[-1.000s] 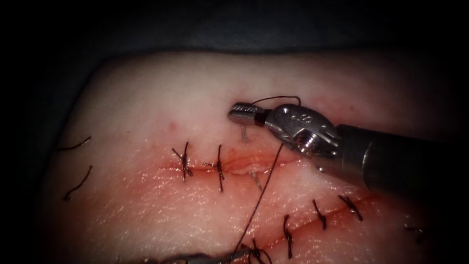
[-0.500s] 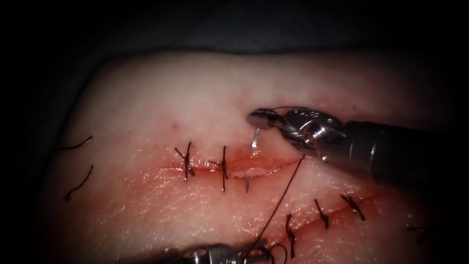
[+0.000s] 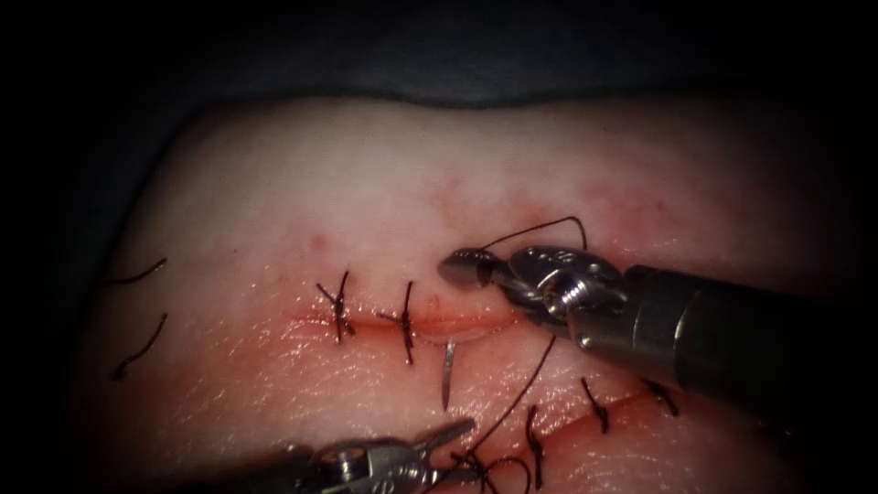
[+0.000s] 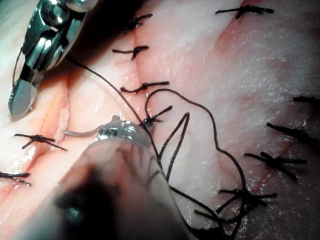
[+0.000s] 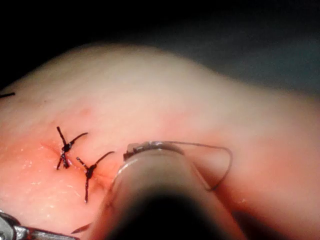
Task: Wound Closure
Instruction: Grasp needle with left jaws
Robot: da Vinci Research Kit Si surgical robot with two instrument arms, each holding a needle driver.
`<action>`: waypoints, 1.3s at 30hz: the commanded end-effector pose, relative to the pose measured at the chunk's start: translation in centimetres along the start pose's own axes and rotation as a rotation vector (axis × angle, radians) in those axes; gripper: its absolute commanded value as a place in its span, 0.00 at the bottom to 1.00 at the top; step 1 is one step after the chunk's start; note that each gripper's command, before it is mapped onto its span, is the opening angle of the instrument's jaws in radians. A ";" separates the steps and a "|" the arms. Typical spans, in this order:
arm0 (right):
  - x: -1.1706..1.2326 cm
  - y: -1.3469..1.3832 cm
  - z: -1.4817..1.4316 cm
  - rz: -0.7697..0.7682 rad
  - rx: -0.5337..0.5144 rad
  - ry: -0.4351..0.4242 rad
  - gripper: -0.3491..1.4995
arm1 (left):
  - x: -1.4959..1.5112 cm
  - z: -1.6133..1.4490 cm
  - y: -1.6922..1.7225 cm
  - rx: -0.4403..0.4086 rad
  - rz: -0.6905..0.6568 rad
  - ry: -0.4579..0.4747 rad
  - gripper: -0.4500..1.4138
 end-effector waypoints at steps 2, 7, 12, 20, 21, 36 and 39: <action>0.11 0.01 0.10 -0.003 0.030 0.020 0.15 | -0.02 -0.06 -0.02 -0.016 0.007 0.013 0.47; 0.18 0.07 0.09 -0.092 0.128 0.120 0.77 | -0.05 -0.44 -0.08 -0.017 0.008 0.063 0.56; 0.17 0.09 0.09 -0.106 0.153 0.112 0.60 | -0.01 -0.60 -0.33 0.058 0.061 0.170 0.49; 0.18 0.16 0.05 -0.124 0.162 0.130 0.41 | 0.04 -0.36 -0.82 0.059 0.161 0.246 0.43; 0.19 0.17 0.04 -0.123 0.166 0.137 0.44 | 0.03 -0.30 -0.84 0.053 0.180 0.260 0.43; 0.30 0.39 -0.38 -0.203 0.190 0.142 0.84 | -0.29 0.01 -0.84 -0.122 0.279 0.304 0.55; 0.28 0.42 -0.42 -0.206 0.193 0.139 0.81 | -0.24 0.07 -0.84 -0.129 0.282 0.303 0.54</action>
